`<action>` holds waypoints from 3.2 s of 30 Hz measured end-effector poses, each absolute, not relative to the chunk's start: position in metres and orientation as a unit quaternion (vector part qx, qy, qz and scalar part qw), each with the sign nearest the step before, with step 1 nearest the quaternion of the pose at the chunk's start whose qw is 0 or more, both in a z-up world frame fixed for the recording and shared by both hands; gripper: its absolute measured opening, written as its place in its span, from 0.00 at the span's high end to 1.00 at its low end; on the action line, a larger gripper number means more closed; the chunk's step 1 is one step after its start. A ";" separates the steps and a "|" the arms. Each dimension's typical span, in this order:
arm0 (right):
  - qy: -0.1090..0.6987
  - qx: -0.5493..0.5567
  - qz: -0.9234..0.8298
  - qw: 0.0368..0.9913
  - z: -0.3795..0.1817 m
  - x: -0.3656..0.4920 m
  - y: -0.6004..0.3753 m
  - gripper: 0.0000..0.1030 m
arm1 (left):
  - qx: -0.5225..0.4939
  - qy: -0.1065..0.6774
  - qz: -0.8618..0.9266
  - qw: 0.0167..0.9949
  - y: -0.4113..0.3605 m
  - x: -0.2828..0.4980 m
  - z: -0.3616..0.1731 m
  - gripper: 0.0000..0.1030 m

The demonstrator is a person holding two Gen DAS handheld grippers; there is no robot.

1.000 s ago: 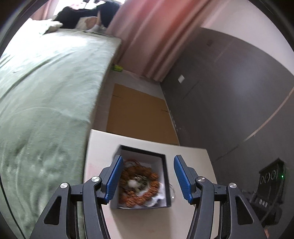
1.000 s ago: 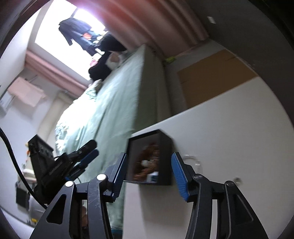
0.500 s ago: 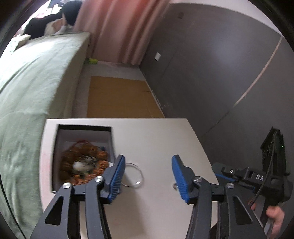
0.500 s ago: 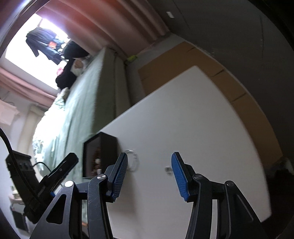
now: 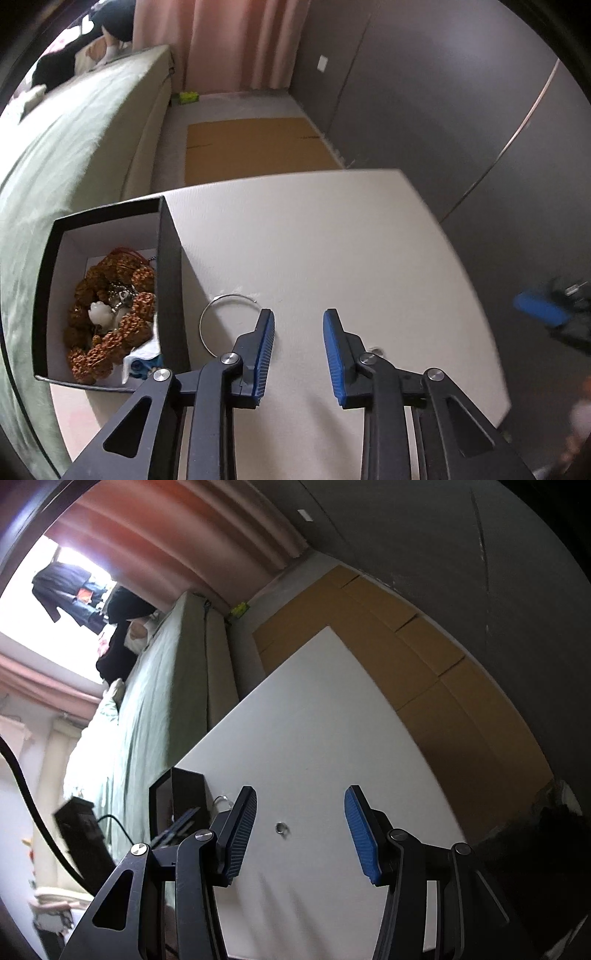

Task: Organize jewelry

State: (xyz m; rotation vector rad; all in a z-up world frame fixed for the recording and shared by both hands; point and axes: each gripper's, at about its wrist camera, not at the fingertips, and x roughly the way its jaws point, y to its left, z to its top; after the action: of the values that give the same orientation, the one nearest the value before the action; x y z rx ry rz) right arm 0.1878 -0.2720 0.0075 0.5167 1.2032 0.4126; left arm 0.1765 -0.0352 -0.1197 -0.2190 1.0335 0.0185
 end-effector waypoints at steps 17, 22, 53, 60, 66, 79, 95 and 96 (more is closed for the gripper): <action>0.547 0.253 0.197 0.773 0.013 0.189 -0.280 0.51 | -0.030 0.499 0.058 0.864 -0.048 0.189 -0.150 0.96; 0.556 0.233 0.195 0.774 0.007 0.190 -0.270 0.51 | -0.067 0.497 0.039 0.864 -0.039 0.186 -0.144 0.99; 0.620 -0.019 0.216 0.754 -0.047 0.180 -0.140 0.68 | -0.183 0.395 0.014 0.900 0.035 0.147 -0.055 0.99; 0.605 -0.095 0.200 0.765 -0.052 0.172 -0.123 0.77 | -0.194 0.389 0.025 0.900 0.051 0.144 -0.053 0.99; 0.596 -0.132 0.192 0.768 -0.051 0.166 -0.116 0.86 | -0.206 0.383 0.036 0.900 0.067 0.139 -0.050 0.99; 0.551 0.002 0.222 0.804 -0.007 0.171 -0.118 0.86 | -0.242 0.400 0.045 0.883 0.100 0.141 -0.064 0.96; 0.511 0.113 0.319 0.791 0.005 0.151 -0.071 0.86 | -0.299 0.350 0.071 0.885 0.143 0.110 -0.042 0.48; 0.509 0.119 0.324 0.789 0.006 0.151 -0.069 0.86 | -0.304 0.347 0.075 0.884 0.147 0.107 -0.041 0.48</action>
State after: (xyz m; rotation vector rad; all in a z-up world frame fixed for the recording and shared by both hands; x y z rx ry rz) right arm 0.1508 -0.0689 0.0057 0.2567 1.0958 0.6982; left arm 0.1074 0.1471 -0.0410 -0.6329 0.7224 0.1552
